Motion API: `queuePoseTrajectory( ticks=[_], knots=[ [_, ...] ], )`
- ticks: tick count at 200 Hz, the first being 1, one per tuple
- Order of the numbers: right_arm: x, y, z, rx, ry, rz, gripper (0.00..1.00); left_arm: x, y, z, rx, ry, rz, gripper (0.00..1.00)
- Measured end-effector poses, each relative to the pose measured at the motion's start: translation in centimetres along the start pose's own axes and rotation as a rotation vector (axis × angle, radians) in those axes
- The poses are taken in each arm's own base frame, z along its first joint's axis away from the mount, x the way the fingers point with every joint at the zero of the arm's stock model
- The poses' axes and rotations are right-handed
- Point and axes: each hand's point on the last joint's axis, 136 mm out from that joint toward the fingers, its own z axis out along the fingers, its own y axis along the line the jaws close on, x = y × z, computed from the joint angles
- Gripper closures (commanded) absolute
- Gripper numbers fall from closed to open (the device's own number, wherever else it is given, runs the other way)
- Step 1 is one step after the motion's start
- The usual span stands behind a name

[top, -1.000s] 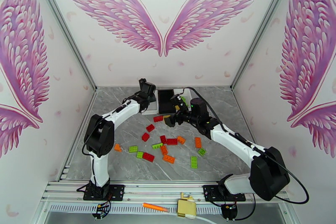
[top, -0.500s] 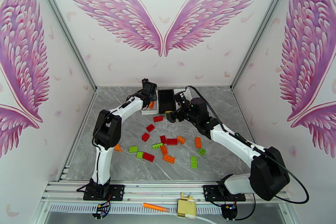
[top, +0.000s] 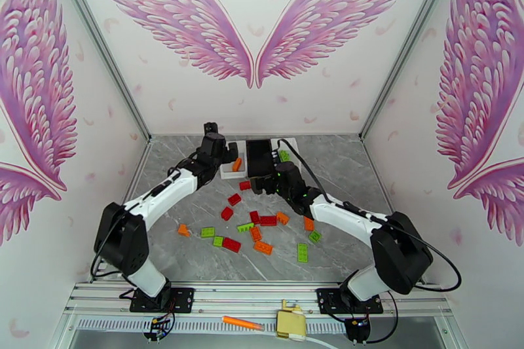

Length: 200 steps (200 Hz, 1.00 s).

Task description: Sort the legos into containers by color

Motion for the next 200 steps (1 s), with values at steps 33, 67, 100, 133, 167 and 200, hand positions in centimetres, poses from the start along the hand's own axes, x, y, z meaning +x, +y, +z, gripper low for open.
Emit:
queuePoseTrajectory(
  ticks=[33,67,100,133,167,200],
  knots=[
    [2.7,2.4,3.4,0.019,0.093,0.013,0.01,2.3,3.0,-2.8,-0.049,0.025,-0.015,0.01],
    [3.3,3.4,6.3,0.052,0.148,0.023,0.01,4.1,7.2,-4.8,-0.122,0.054,-0.055,0.01],
    [3.3,3.4,8.7,0.094,0.189,0.023,0.01,4.3,9.4,-6.1,-0.162,0.054,-0.094,0.01],
    [4.6,3.1,10.6,0.128,0.249,0.016,0.00,4.9,9.4,-6.2,-0.157,0.069,-0.107,0.01],
    [5.7,2.4,11.9,0.153,0.297,0.021,0.04,5.6,9.6,-6.1,-0.158,0.086,-0.110,0.01],
    [6.1,1.7,12.8,0.164,0.321,0.029,0.20,5.7,9.4,-6.1,-0.151,0.089,-0.115,0.01]
  ],
)
